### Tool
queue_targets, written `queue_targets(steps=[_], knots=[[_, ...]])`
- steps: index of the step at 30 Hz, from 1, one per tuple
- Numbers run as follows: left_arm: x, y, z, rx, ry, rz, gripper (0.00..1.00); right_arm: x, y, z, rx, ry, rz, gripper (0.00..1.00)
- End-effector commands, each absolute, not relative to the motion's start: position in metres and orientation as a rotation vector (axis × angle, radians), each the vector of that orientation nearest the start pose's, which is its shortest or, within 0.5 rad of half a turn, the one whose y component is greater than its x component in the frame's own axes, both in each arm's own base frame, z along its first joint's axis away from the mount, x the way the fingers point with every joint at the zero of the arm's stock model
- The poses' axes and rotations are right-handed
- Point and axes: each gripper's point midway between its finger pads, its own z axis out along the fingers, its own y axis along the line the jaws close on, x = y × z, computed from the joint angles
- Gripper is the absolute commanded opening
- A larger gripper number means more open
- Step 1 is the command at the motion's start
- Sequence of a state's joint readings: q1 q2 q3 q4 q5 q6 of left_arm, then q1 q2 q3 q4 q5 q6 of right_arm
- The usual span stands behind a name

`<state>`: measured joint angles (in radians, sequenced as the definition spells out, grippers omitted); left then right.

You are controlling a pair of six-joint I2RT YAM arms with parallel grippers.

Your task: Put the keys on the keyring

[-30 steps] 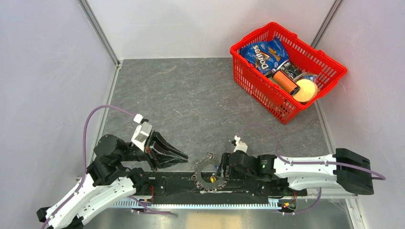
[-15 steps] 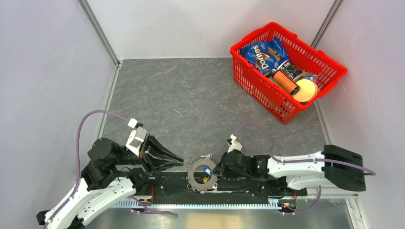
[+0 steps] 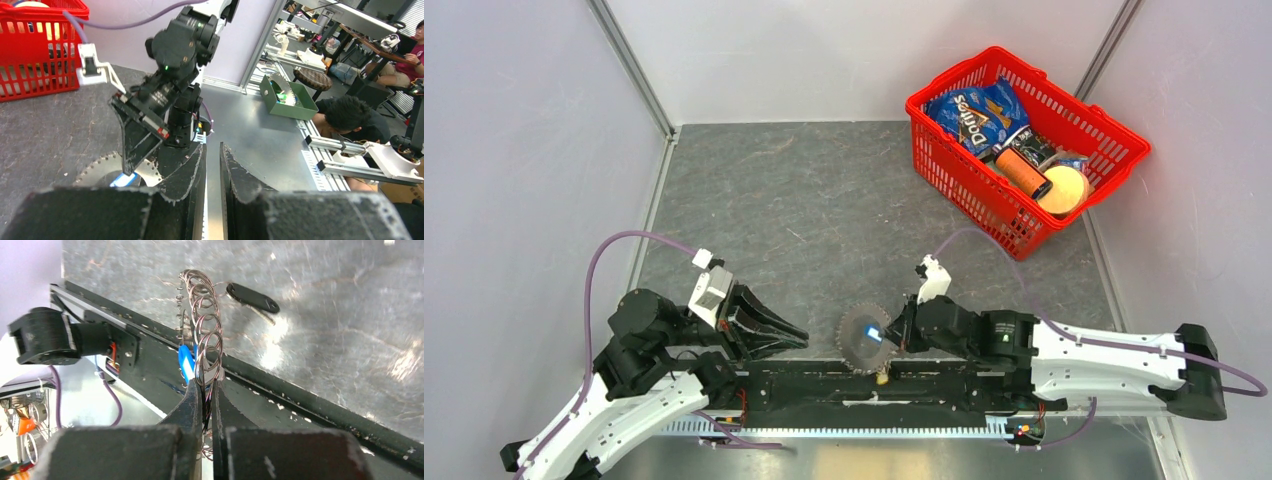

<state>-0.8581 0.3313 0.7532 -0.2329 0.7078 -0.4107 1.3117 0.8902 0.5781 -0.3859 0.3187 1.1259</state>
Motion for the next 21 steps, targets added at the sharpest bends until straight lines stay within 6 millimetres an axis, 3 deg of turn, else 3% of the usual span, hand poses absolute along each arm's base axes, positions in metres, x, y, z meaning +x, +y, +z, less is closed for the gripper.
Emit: queue_targets(steps=[1, 12, 21], knots=[[0.014, -0.209, 0.368, 0.975, 1.227, -1.482, 0.22, 0.113, 0.275, 0.199, -0.123, 2.21, 0.924, 0.0], [0.016, -0.21, 0.374, 0.948, 1.222, -1.498, 0.22, 0.127, 0.273, 0.295, -0.295, 1.999, 0.897, 0.0], [0.019, -0.21, 0.377, 0.924, 1.222, -1.484, 0.23, 0.118, 0.25, 0.342, -0.427, 1.87, 0.923, 0.0]])
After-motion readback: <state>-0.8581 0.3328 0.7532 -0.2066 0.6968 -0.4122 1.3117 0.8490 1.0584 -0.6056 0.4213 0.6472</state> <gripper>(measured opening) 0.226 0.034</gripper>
